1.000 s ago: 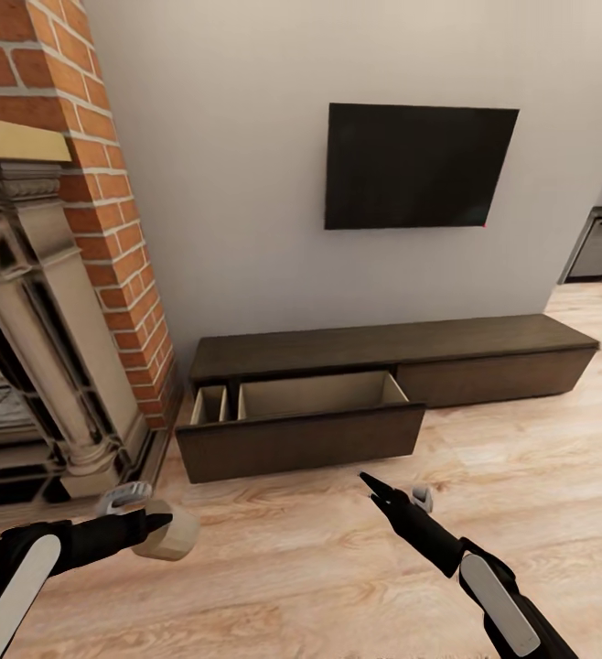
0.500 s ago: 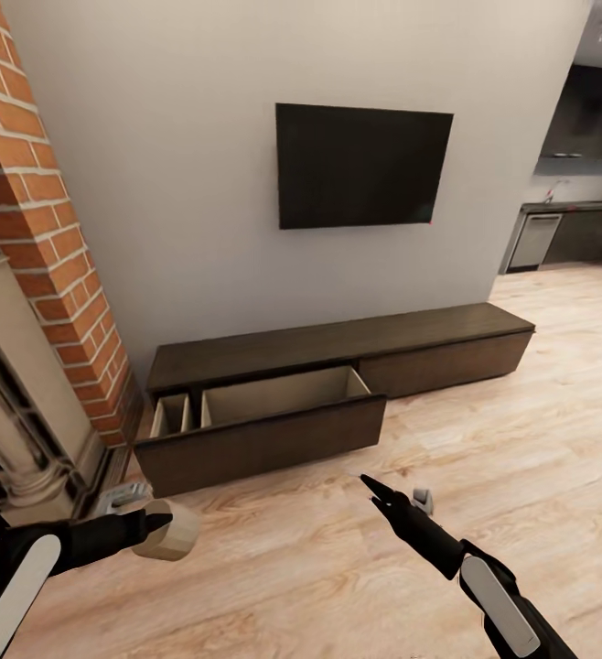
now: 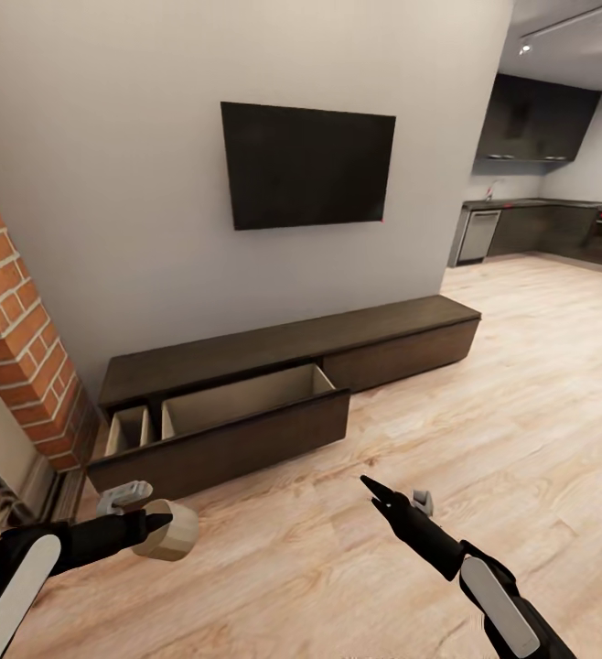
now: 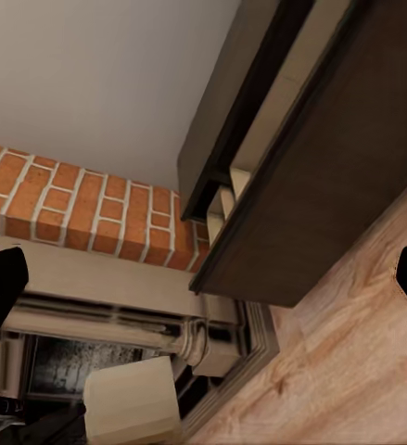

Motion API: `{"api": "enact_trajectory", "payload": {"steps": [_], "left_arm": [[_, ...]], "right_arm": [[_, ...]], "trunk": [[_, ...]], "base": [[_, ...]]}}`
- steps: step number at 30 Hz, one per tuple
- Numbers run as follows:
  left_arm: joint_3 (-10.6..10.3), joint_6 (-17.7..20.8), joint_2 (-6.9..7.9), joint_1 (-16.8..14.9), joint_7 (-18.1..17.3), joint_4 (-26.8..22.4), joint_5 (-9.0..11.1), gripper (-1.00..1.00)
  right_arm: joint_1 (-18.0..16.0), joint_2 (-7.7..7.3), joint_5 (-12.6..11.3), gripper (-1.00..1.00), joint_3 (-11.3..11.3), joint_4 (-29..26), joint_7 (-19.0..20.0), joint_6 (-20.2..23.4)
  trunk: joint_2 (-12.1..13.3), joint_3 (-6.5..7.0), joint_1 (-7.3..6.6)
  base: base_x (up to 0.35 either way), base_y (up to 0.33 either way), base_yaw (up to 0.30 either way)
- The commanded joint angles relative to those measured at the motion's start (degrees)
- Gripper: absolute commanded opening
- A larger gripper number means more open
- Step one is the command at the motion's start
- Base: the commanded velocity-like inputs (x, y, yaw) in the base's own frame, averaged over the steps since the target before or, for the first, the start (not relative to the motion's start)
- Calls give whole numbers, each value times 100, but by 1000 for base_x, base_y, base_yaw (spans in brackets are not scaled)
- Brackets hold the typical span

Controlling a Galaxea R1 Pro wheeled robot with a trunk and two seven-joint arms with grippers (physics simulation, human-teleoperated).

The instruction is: Place each of the two pumpkins and all three candles from the living room inside a cabinet in the living room (use any cabinet), then make sure every cabinet is closed, and position the cauldron so it is next to a table in the living room.

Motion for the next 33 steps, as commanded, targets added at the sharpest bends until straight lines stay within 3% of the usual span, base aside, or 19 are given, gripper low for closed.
{"api": "enact_trajectory", "payload": {"steps": [1, 21, 33], "left_arm": [[8, 27, 1, -2, -17, -5, 29, -100], [8, 25, -5, -2, -18, -5, 30, -100], [-114, 25, 2, -2, -19, -5, 23, -100]], "right_arm": [[-6, -5, -52, 100, 10, 5, -1, 25], [-7, -1, -167, 100, 7, 115, -1, 25], [-6, -1, -168, 100, 8, 133, -1, 25]], "trunk": [[-3, -5, -1], [-3, -5, -1], [-3, -5, -1]], "base": [[0, 0, -281], [0, 0, -281], [0, 0, -281]]}}
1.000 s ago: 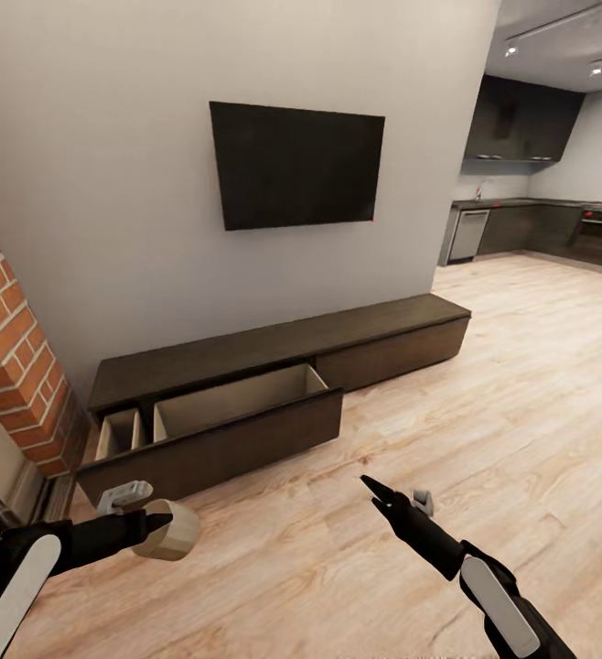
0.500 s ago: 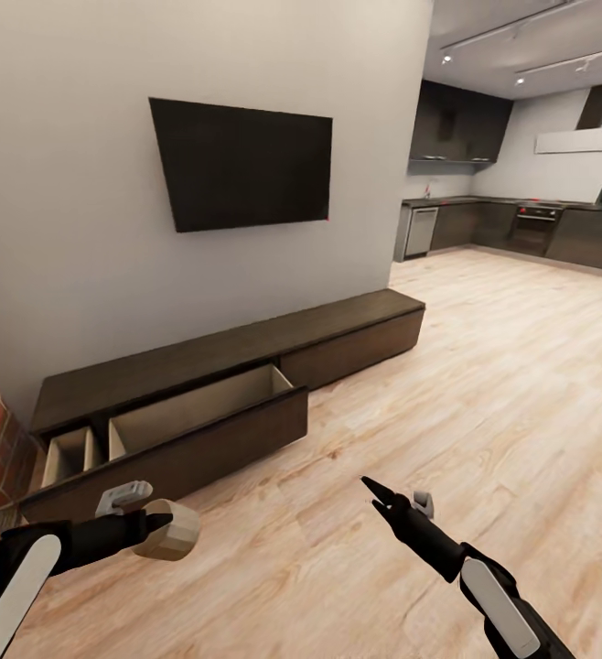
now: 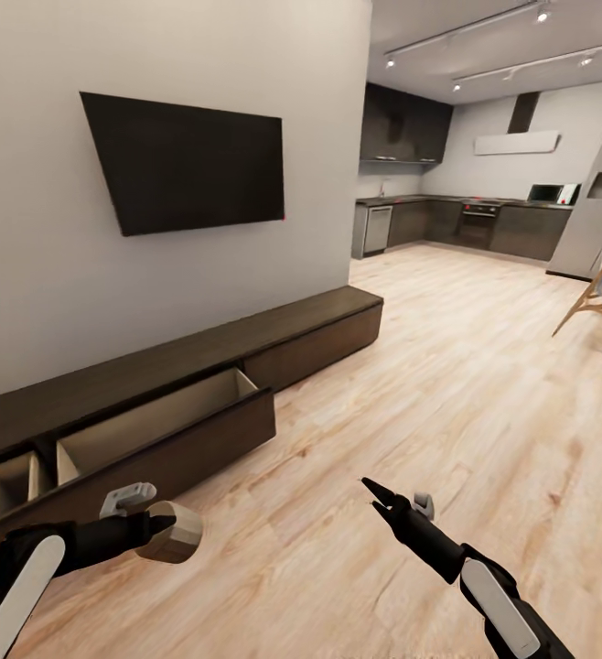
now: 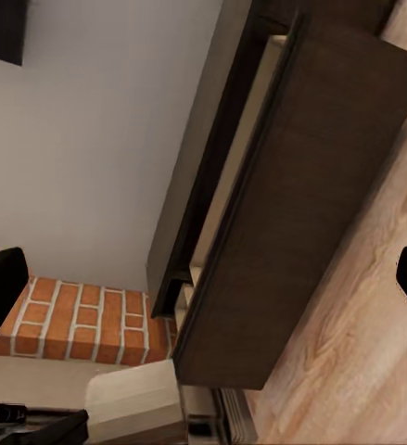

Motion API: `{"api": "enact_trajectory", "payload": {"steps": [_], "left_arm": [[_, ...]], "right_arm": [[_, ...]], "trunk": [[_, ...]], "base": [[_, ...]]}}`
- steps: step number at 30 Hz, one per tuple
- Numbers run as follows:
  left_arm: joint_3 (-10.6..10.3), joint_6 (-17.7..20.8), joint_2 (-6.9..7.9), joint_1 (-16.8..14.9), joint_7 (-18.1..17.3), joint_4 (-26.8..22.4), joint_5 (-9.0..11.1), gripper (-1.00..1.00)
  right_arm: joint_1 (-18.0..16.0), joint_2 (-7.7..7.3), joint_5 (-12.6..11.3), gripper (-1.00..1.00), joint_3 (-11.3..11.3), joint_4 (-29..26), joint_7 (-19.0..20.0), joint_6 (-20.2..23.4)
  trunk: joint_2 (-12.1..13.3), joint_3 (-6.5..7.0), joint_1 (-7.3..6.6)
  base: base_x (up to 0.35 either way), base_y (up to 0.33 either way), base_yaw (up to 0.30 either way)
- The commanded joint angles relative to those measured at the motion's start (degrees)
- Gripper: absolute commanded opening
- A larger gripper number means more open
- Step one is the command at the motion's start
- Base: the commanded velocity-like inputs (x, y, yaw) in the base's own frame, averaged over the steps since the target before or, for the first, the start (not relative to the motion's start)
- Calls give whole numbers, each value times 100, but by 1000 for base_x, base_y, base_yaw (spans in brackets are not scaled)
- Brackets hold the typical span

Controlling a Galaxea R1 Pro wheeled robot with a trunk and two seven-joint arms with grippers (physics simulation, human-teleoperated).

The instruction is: Place each of the two pumpkins and all three candles from the living room inside a cabinet in the living room (use any cabinet), then make sure every cabinet is closed, and position the cauldron so it is next to a table in the living room.

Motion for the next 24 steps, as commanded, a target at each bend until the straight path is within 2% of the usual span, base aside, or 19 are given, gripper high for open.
{"api": "enact_trajectory", "payload": {"steps": [1, 11, 14, 24], "left_arm": [[7, 26, 0, -2, -16, -5, 26, -100], [7, 26, 0, -2, -15, -5, 26, -100], [7, 26, 0, -2, -13, -5, 26, -100], [-19, 18, 0, -2, -9, 2, 26, -100]], "right_arm": [[-5, -7, -52, 100, 12, 2, -1, 24], [-4, -14, -56, 100, 12, 7, -1, 24], [-5, -13, -51, 100, -87, 3, -1, 21], [-5, -15, -47, 100, -186, 41, -1, 15]], "trunk": [[-3, -5, -1], [-3, -5, -1], [-3, -5, -1], [-3, -5, -1]], "base": [[0, 0, -281], [0, 0, -281], [57, -41, -281], [197, -193, -281]]}}
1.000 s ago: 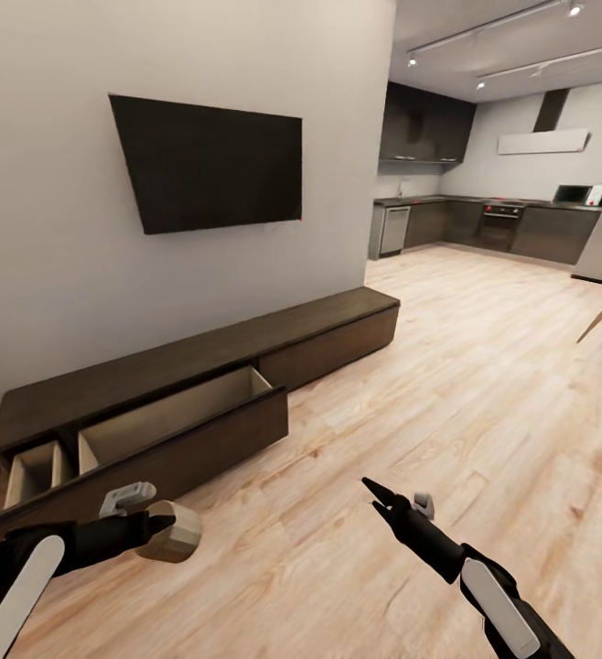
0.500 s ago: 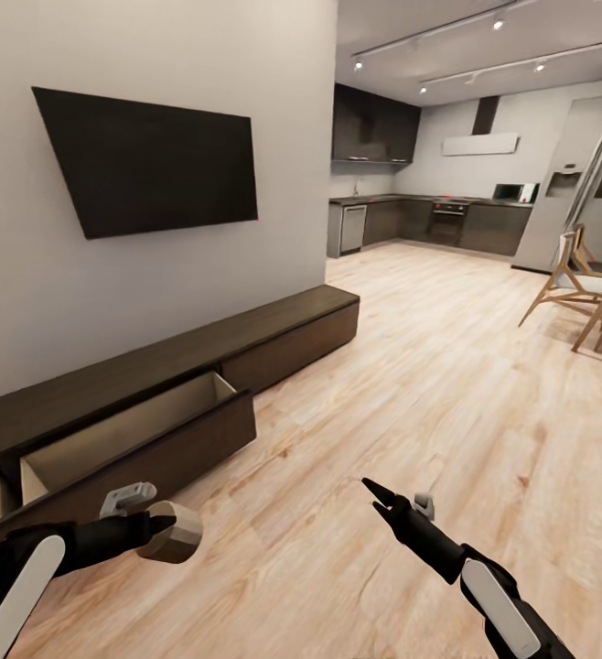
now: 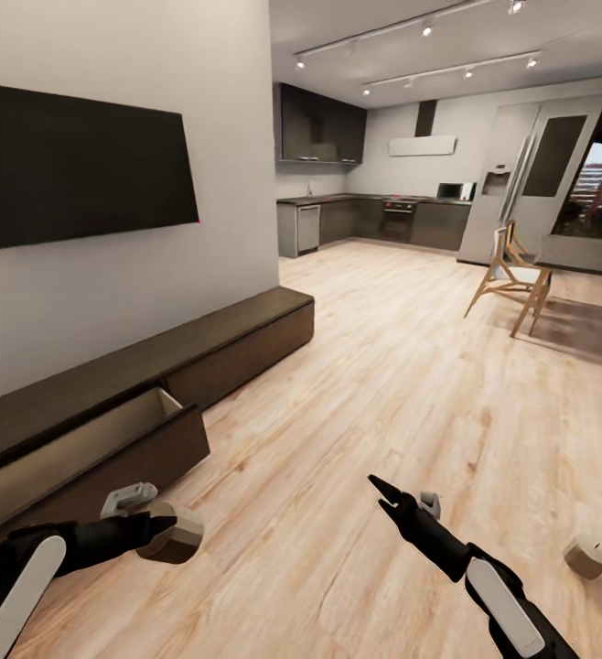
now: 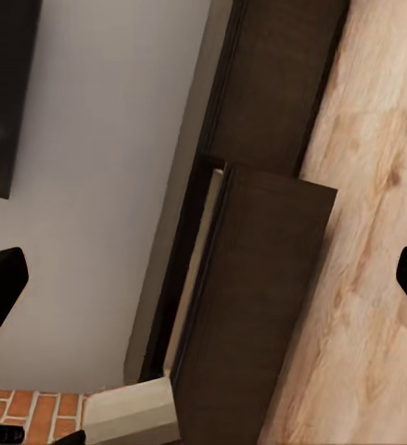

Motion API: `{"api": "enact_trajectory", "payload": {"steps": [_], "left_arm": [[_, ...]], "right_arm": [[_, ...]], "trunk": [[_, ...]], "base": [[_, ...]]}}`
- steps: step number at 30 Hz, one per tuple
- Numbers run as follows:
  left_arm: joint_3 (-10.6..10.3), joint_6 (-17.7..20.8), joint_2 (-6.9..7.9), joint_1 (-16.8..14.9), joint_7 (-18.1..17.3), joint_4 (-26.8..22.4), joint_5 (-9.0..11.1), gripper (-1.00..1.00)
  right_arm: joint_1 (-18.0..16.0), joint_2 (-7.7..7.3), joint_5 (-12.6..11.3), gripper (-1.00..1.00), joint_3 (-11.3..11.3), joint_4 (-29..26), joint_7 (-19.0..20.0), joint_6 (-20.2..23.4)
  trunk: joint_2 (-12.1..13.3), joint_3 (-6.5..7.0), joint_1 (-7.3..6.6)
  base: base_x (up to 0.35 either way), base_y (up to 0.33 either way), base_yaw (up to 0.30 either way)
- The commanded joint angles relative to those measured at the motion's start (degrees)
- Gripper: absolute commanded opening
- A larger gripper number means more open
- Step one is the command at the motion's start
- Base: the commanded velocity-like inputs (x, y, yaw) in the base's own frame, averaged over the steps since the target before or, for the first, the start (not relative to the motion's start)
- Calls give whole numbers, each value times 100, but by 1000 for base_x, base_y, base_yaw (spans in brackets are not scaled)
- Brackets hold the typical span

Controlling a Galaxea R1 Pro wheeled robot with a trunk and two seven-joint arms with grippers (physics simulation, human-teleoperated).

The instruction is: Place each of the two pumpkins and all three candles from the living room inside a cabinet in the living room (use any cabinet), then make sure every cabinet is closed, and position the cauldron so it is next to a table in the living room.

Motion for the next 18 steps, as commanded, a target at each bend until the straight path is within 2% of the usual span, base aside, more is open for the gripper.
{"api": "enact_trajectory", "payload": {"steps": [1, 9, 13, 18], "left_arm": [[8, 28, 0, -2, -15, -7, 21, -100], [8, 28, 0, -2, -14, 2, 21, -100], [8, 28, 0, -2, -14, 6, 21, -100], [8, 28, 0, -2, -14, 11, 21, -100]], "right_arm": [[-4, -3, -52, 100, 11, 23, 1, 23], [-5, -2, -60, 100, 9, 58, 1, 23], [-4, -2, -61, 100, 2, 79, 1, 26], [-5, 1, -61, 100, -119, 154, 1, 31]], "trunk": [[-2, -5, 2], [-2, -5, 2], [-2, -5, 2], [-2, -5, 2]], "base": [[240, -191, -228], [281, -121, -48], [306, -28, -2], [310, -4, 0]]}}
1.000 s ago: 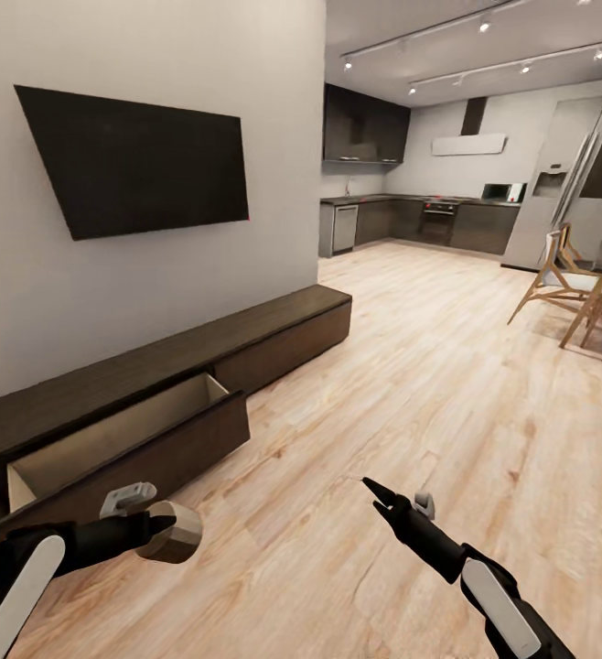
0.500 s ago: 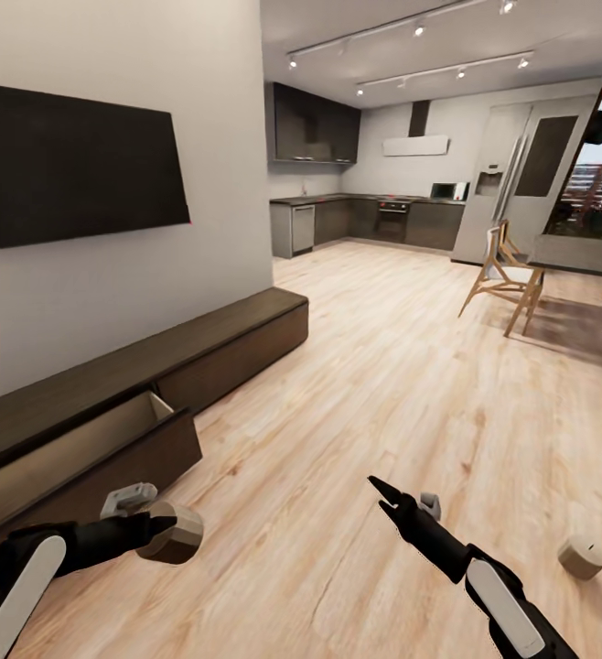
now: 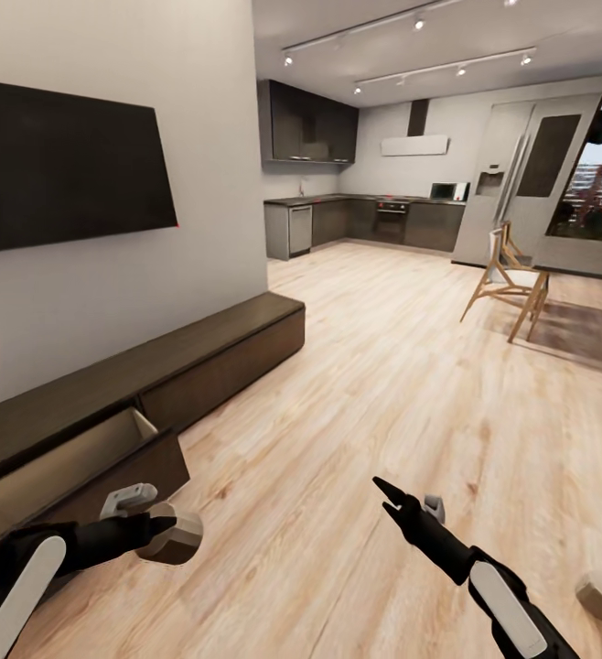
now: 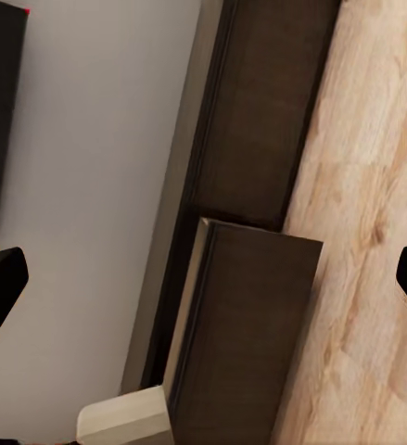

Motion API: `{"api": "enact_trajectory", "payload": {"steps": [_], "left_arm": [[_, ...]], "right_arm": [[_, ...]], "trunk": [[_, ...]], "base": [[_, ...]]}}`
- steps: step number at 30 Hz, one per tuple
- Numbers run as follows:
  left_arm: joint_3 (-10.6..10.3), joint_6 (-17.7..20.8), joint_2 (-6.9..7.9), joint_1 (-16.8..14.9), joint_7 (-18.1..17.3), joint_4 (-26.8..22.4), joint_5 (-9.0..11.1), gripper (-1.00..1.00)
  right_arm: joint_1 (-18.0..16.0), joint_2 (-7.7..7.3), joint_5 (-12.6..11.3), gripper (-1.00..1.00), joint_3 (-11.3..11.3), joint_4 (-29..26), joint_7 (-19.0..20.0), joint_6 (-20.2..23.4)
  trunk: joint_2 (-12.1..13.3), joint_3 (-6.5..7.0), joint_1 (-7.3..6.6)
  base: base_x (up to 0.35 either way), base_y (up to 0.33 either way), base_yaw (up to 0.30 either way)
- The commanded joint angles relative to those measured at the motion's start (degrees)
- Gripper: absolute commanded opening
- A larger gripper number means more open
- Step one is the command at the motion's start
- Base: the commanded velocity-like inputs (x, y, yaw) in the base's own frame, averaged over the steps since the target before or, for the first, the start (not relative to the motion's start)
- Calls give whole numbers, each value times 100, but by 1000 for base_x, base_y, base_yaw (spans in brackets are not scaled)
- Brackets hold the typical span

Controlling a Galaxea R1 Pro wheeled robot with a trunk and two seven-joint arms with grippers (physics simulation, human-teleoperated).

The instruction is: Place each of the two pumpkins and all three candles from the living room inside a cabinet in the living room (use any cabinet), then make sure every cabinet is closed, and position the cauldron so it is next to a table in the living room.

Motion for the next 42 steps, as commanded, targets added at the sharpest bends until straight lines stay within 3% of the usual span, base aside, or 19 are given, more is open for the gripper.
{"api": "enact_trajectory", "payload": {"steps": [1, 8, 23, 42], "left_arm": [[5, 26, 0, -4, -15, -3, 26, -100], [5, 26, 0, -4, -15, -3, 26, -100], [5, 26, 0, -4, -16, -3, 26, -100], [-3, 26, 0, -4, -15, -3, 8, -100]], "right_arm": [[-4, -6, -51, 100, -10, 16, -1, 25], [-4, 1, -51, 100, -29, 73, -1, 24], [-2, -7, -51, 100, -38, 78, -1, 25], [-3, -7, -51, 100, -38, 77, -1, 25]], "trunk": [[-2, -5, 3], [-2, -5, 3], [-2, -4, 3], [-2, 55, 3]], "base": [[311, -1, 0], [231, -48, 0], [11, -3, -6], [205, -207, -249]]}}
